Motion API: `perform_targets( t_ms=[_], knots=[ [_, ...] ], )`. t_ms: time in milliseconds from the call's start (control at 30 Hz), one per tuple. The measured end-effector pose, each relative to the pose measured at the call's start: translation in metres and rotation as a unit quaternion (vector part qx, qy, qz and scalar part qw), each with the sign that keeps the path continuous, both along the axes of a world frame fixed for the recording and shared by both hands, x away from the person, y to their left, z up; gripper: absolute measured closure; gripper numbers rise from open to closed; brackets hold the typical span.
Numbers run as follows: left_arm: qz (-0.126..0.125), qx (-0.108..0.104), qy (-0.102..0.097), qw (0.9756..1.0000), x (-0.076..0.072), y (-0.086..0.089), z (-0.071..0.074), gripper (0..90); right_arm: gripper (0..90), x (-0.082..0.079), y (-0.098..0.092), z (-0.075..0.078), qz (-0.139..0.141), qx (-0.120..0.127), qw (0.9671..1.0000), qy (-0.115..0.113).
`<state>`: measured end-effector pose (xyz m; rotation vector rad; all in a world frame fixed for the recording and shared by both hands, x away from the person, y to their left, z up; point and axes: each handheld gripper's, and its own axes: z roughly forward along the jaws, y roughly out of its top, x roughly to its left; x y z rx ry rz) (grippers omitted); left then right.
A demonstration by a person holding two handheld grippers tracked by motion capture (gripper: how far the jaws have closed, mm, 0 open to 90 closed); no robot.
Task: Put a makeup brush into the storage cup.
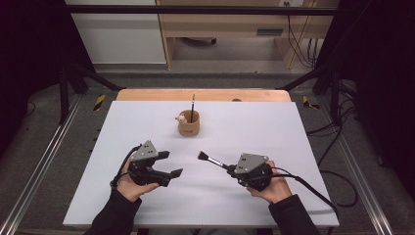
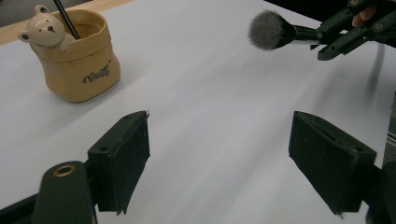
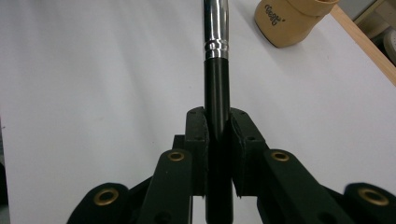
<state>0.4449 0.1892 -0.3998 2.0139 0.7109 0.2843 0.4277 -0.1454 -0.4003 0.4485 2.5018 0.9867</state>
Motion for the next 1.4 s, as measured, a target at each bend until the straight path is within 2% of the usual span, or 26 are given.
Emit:
perform_targets(
  t_ms=[300,467,633,700,867,1067,1233,1400],
  knots=[
    [0.018,-0.022,-0.004,0.9996,-0.005,0.000,-0.006,19.5,79.5,-0.004,-0.006,-0.007,-0.018,0.047,0.9987,0.005],
    [0.022,-0.024,-0.005,0.9995,-0.007,-0.003,-0.008,19.1,79.5,-0.005,-0.010,-0.011,-0.026,0.075,0.9968,0.009],
    [0.025,-0.033,-0.011,0.9991,-0.010,-0.006,-0.009,18.6,79.5,-0.006,-0.013,-0.014,-0.034,0.090,0.9953,0.011],
    [0.026,-0.038,-0.012,0.9989,-0.011,-0.007,-0.009,18.6,79.5,-0.006,-0.014,-0.014,-0.039,0.103,0.9939,0.012],
    [0.028,-0.044,-0.011,0.9986,-0.011,-0.010,-0.011,18.6,79.5,-0.006,-0.014,-0.015,-0.045,0.116,0.9921,0.009],
    [0.033,-0.053,-0.005,0.9980,-0.011,-0.014,-0.014,18.3,79.5,-0.006,-0.015,-0.014,-0.059,0.147,0.9874,0.002],
    [0.032,-0.066,-0.006,0.9973,-0.012,-0.020,-0.014,18.3,79.5,-0.006,-0.014,-0.015,-0.064,0.155,0.9859,0.001],
    [0.028,-0.079,-0.010,0.9965,-0.014,-0.026,-0.012,18.5,79.5,-0.005,-0.012,-0.017,-0.063,0.156,0.9858,0.006]
  ],
)
